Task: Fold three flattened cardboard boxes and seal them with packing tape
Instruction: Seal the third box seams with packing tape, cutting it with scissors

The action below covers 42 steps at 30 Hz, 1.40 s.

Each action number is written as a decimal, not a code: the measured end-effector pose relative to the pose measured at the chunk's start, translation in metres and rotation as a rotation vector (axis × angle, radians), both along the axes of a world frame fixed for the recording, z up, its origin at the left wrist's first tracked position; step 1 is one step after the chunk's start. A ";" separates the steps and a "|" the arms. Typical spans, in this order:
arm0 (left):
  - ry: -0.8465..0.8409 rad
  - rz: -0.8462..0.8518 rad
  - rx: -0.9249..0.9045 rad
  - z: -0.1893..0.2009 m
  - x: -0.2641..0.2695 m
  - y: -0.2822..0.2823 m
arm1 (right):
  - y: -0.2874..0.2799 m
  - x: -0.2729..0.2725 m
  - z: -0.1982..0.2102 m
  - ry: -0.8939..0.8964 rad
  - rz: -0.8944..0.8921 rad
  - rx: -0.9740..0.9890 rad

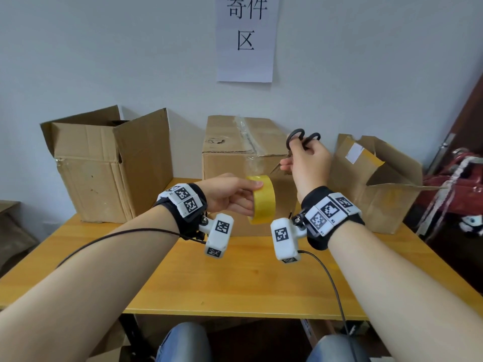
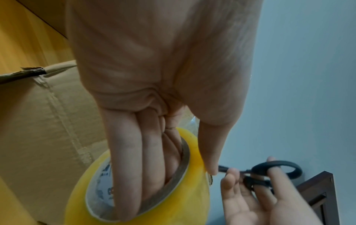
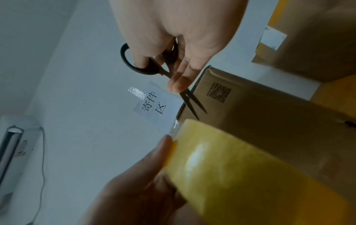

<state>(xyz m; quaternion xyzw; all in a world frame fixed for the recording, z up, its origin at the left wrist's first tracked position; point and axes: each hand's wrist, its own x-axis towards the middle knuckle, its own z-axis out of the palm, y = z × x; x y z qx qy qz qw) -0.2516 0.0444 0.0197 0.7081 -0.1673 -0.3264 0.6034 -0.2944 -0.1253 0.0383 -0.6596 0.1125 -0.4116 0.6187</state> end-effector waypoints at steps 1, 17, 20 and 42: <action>0.000 -0.002 0.000 0.000 0.000 0.000 | 0.005 0.002 0.002 0.003 0.029 0.013; -0.009 -0.061 -0.032 -0.001 -0.003 0.005 | 0.042 0.017 -0.001 0.091 0.175 0.149; -0.018 -0.069 -0.029 -0.001 -0.004 0.004 | 0.046 0.018 -0.002 0.104 0.184 0.138; -0.002 -0.030 0.091 -0.020 -0.005 -0.005 | 0.045 0.006 0.004 0.061 0.257 0.102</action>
